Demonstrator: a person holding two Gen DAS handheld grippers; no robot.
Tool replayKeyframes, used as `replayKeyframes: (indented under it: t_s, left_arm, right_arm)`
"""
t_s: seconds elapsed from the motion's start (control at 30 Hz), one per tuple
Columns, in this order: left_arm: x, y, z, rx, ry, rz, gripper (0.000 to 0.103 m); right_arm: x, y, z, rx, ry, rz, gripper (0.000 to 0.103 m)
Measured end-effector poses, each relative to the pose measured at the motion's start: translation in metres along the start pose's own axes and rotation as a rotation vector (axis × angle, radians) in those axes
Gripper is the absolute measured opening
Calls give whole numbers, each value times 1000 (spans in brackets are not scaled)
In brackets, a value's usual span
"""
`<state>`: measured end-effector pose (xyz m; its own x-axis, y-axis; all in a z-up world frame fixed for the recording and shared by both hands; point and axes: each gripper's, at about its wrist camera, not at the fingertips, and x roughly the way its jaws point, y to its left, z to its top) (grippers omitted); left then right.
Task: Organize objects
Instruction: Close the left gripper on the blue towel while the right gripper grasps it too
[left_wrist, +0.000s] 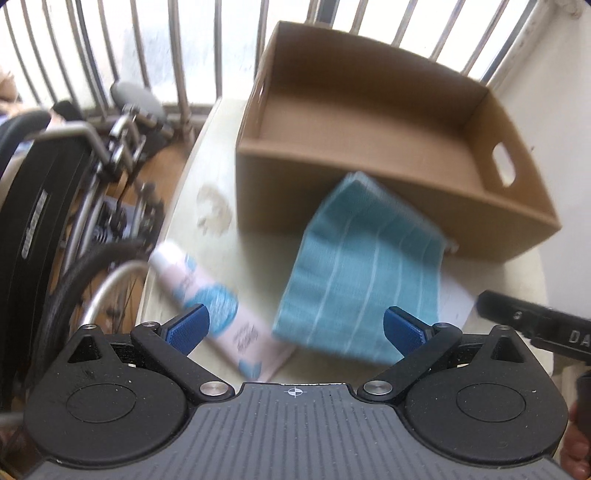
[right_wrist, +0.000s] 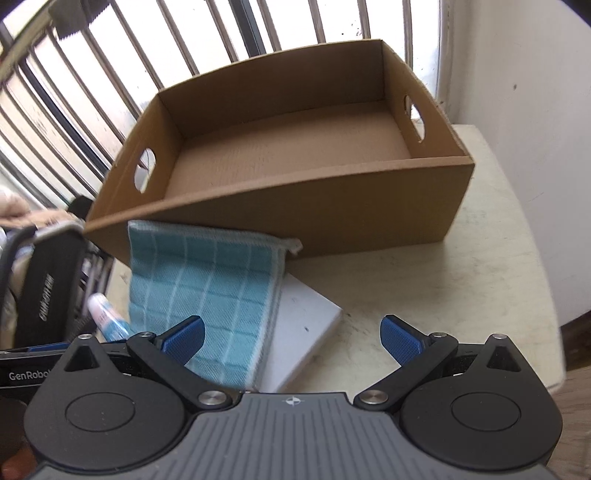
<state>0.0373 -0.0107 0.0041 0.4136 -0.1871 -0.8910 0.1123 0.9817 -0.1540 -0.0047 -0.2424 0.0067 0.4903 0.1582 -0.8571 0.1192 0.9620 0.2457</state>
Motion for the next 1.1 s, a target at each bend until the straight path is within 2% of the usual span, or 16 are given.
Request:
replayKeyframes:
  t_s: [0.27, 0.43, 0.53, 0.6, 0.7, 0.87, 1.1]
  left_arm:
    - [18, -9, 27, 64, -54, -43, 99]
    - [34, -6, 37, 35, -41, -71, 98]
    - [44, -3, 39, 19, -31, -93, 92]
    - [51, -1, 39, -2, -16, -117, 82]
    - [59, 1, 42, -23, 7, -158, 72]
    - [68, 1, 45, -29, 23, -187, 66]
    - [73, 1, 45, -50, 32, -208, 56]
  right_arm:
    - [29, -11, 24, 33, -47, 140, 96]
    - [57, -17, 35, 45, -41, 215, 91]
    - [73, -20, 39, 57, -20, 256, 84]
    - [82, -22, 41, 65, -12, 276, 83]
    - [93, -25, 43, 74, -3, 314, 79]
    - [108, -27, 45, 91, 32, 389, 75]
    - [119, -23, 43, 88, 53, 438, 67]
